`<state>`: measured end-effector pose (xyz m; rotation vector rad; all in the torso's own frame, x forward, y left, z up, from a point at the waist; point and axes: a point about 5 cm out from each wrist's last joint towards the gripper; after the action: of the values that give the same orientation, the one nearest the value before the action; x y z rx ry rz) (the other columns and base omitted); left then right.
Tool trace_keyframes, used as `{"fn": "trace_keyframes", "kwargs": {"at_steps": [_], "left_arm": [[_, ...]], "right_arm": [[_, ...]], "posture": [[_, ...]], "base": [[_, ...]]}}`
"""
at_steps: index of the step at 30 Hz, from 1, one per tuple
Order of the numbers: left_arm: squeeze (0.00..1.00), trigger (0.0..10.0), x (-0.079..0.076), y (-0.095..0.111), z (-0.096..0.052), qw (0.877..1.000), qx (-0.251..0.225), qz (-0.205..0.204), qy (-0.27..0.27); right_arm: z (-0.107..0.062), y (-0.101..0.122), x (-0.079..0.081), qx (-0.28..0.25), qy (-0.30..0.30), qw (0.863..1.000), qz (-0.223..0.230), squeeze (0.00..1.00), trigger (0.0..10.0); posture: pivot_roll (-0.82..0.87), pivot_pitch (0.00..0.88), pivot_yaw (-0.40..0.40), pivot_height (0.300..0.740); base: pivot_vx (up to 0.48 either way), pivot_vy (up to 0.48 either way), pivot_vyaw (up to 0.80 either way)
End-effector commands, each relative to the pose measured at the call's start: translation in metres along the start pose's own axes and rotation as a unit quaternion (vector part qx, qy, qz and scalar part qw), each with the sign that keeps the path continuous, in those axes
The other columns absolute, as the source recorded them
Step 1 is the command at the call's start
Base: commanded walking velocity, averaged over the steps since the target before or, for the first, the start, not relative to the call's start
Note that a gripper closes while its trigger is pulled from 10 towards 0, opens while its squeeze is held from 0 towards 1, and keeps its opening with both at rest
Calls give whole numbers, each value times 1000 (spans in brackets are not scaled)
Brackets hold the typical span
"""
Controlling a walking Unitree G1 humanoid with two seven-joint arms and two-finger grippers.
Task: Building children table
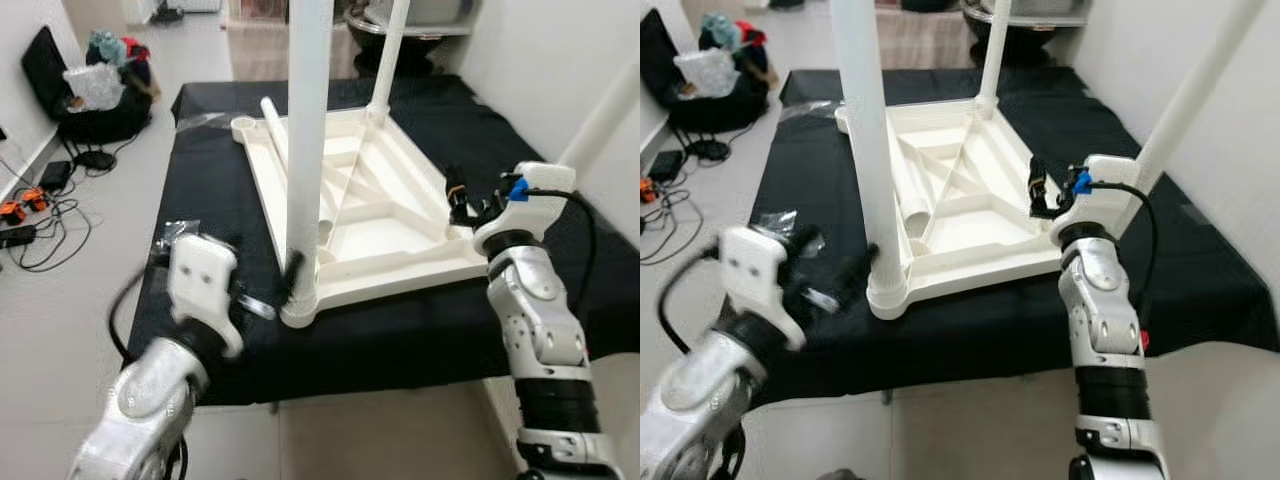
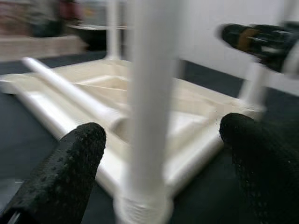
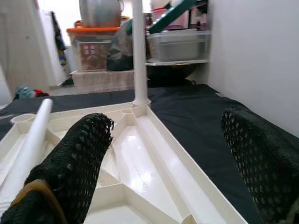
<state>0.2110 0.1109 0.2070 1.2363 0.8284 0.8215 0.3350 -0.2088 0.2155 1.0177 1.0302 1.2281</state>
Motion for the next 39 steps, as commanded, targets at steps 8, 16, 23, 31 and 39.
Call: {"fn": "trace_keyframes", "kwargs": {"at_steps": [8,16,23,31,39], "left_arm": [[0,10000,-22,-8,-4,998,17,-18,-52],[0,10000,-31,-15,-9,995,38,-27,-85],[0,10000,-35,-21,-14,993,54,-32,-101],[0,10000,-35,-29,-14,993,68,-21,-92],[0,10000,-35,-28,-11,994,63,-15,-87]], "right_arm": [[11,-8,-8,19,139,990,23,0,10000],[14,-14,-24,54,250,967,15,0,10000],[12,-17,-28,62,295,954,2,0,10000],[22,-30,-45,95,180,978,-55,0,10000],[29,-31,-71,107,44,988,-103,0,10000]], "posture": [[88,68,-87,740],[88,66,-89,740],[94,62,-89,740],[92,60,-86,740],[88,57,-85,740]], "base": [[0,0,0],[0,0,200],[0,0,800],[0,0,600],[0,0,0]]}}
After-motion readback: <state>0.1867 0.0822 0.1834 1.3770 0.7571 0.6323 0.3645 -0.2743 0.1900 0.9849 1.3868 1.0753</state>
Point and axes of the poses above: a point about 5 cm out from each wrist's last joint towards the gripper, its own z axis pointing out of the wrist towards the gripper, its own y axis along the axis of the wrist's last joint, x = y × z, and after that the axes turned 6 degrees about -z, right-handed
